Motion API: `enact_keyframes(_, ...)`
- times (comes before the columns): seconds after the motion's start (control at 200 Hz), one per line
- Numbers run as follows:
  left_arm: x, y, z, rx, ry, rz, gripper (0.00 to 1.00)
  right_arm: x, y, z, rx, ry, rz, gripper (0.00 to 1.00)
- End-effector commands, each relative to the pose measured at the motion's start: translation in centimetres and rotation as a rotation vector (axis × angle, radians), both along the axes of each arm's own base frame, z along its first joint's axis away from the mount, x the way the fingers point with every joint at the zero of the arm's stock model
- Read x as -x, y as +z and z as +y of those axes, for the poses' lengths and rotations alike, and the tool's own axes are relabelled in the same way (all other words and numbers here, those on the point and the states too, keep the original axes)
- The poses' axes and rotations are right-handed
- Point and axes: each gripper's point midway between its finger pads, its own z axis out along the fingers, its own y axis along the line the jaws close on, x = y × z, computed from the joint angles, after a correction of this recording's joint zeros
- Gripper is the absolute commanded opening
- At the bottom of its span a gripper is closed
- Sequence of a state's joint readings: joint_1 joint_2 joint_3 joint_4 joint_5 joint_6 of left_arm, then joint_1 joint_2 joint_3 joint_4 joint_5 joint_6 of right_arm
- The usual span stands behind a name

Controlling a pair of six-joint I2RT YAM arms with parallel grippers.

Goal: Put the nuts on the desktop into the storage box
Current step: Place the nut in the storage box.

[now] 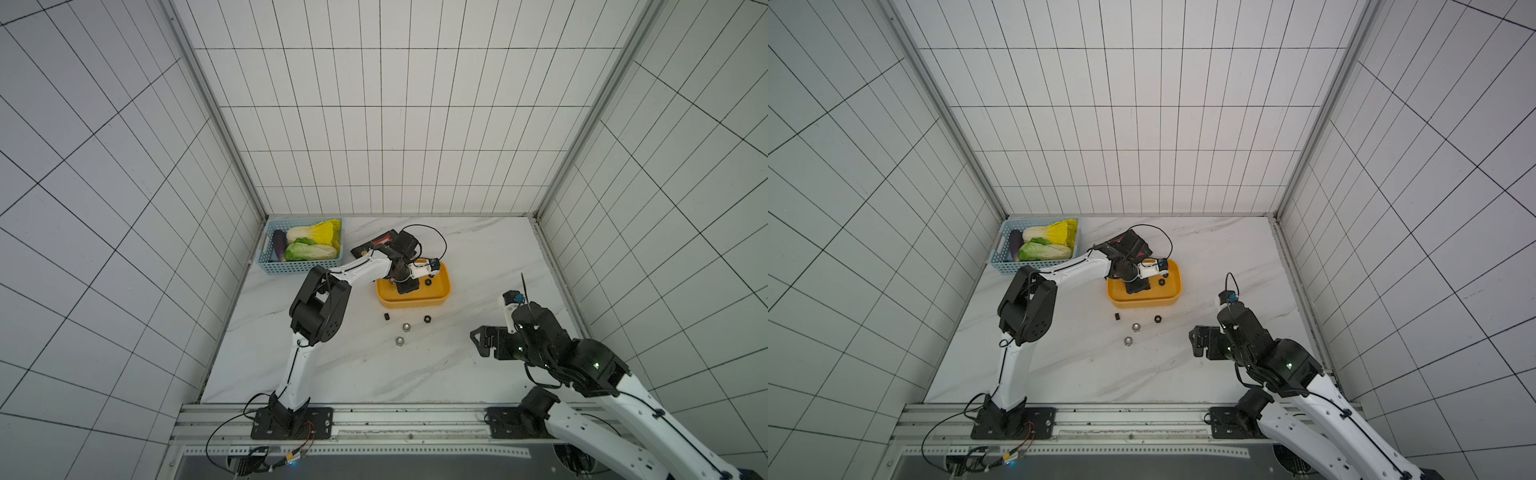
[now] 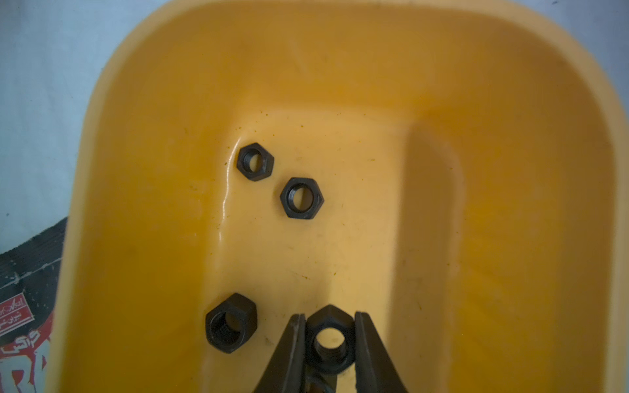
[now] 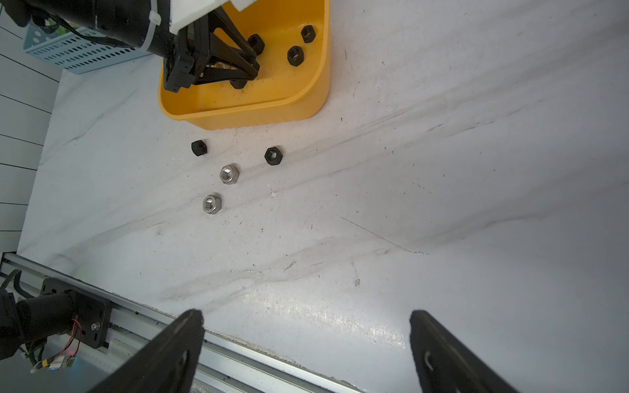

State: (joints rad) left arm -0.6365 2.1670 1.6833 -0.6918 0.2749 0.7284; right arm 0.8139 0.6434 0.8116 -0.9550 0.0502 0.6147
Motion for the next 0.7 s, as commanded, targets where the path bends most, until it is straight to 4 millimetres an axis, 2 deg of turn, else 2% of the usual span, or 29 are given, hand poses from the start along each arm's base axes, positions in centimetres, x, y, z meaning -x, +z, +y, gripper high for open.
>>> enact_keyframes(0.0, -0.7, 0.9, -0.8, 0.018, 0.01, -0.032, 0.22, 0.0, -0.5, -0.3, 0.024, -0.011, 0.005, 0.97)
enact_keyframes(0.315, -1.0, 1.1, -1.0, 0.024, 0.027, -0.027, 0.26, 0.0, -0.4, -0.3, 0.022, -0.01, 0.005, 0.97)
enact_keyframes(0.425, -1.1, 1.4, -1.1, 0.03, 0.036, -0.029, 0.3, 0.0, -0.5, -0.3, 0.022, -0.008, 0.005, 0.97)
enact_keyframes(0.545, -1.4, 1.8, -1.2, 0.035, 0.043, -0.036, 0.38, 0.1, -0.5, -0.3, 0.02, -0.007, 0.006, 0.97)
enact_keyframes(0.695, -1.6, 1.9, -1.3, 0.034, 0.049, -0.042, 0.4, 0.1, -0.3, -0.3, 0.015, -0.008, 0.002, 0.97)
